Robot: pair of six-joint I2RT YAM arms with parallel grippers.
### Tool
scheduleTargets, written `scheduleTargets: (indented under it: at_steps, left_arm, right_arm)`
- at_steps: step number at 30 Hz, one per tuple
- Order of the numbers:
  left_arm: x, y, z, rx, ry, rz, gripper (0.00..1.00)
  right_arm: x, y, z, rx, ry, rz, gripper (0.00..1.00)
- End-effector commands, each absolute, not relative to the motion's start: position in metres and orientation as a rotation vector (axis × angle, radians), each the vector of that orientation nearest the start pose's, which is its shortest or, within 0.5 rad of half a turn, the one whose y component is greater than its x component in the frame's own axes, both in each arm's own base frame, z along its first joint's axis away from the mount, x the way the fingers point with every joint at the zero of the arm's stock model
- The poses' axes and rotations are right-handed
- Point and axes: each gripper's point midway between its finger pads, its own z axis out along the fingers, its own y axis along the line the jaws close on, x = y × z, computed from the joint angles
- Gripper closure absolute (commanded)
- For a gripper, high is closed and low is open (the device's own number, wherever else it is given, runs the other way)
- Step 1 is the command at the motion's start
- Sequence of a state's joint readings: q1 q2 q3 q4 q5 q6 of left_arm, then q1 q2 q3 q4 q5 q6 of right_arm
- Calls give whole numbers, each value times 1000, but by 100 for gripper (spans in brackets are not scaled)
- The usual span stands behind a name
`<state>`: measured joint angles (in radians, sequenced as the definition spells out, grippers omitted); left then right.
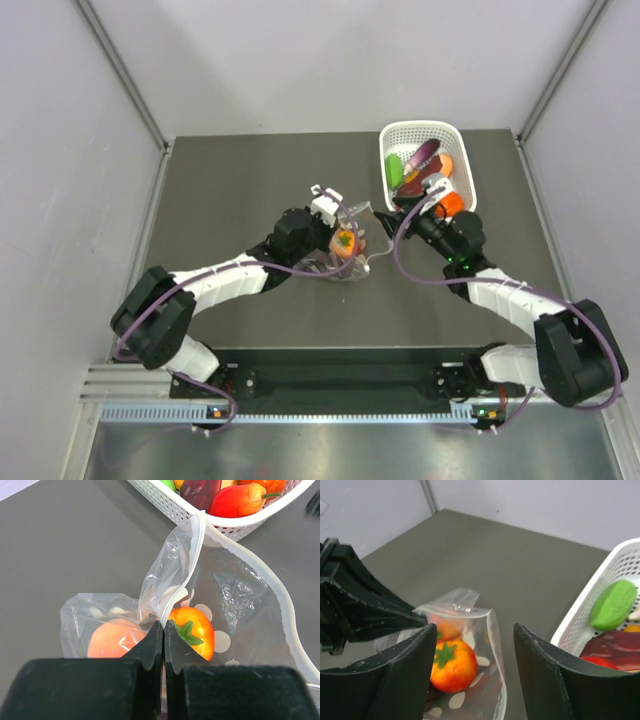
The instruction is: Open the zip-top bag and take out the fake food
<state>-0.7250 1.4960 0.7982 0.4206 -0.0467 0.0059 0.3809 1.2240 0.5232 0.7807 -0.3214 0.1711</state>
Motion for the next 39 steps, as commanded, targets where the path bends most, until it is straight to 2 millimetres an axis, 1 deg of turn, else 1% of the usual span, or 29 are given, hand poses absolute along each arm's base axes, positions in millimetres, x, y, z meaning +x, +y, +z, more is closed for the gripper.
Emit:
scheduleTargets:
  at_steps: [1,2,5,13,15,17,18,20,23,25,27,29,30,32,33,35,37,39]
  left_arm:
    - [350,-296,185,600,1676,-487,100]
    - [350,-296,185,600,1676,-487,100]
    - [350,-295,183,599,1681,-483,100]
    - [351,-293,181,600,1686,-483,100]
    - [352,-293,180,600,1689,-481,100]
    - [352,-293,180,603,1689,-483,100]
    - [352,-294,179,604,1691,-485,100]
    - [351,-295,179,608,1690,-490,100]
    - [351,-294,180,609,1690,-487,100]
    - [351,-294,180,607,1691,-489,100]
    - [351,-294,178,610,1693,-491,100]
    - [351,-295,178,615,1693,-493,100]
    - [352,-296,178,616,1693,-495,100]
    - [352,-296,177,614,1695,-494,100]
    - [352,-295,177,614,1697,-493,100]
    - [352,-295,176,613,1699,-491,100]
    - [352,-295,176,613,1699,-491,100]
    - [352,-295,176,615,1698,-494,100]
  right_arm:
    - [329,227,208,-557,1496,782,38]
    - [325,235,203,-606,1494,826,42]
    - [322,243,195,-641,1500,861,47]
    - [309,254,180,-732,1511,919,49]
    - [307,255,181,-739,1502,921,49]
    - [305,260,178,-774,1509,931,49]
    - [304,262,171,-786,1542,939,49]
    - [311,268,166,-795,1561,931,49]
    - [323,269,150,-780,1622,902,48]
    - [331,271,145,-779,1639,891,47]
    - [334,273,141,-780,1651,887,47]
    - [337,280,136,-788,1663,888,45]
    - [340,284,138,-796,1655,890,45]
    - [339,291,127,-818,1693,890,39]
    - [342,294,129,-823,1691,877,37]
    - [347,295,119,-812,1736,813,31]
    - [351,295,116,-797,1763,786,28]
    - [354,293,113,-784,1788,765,28]
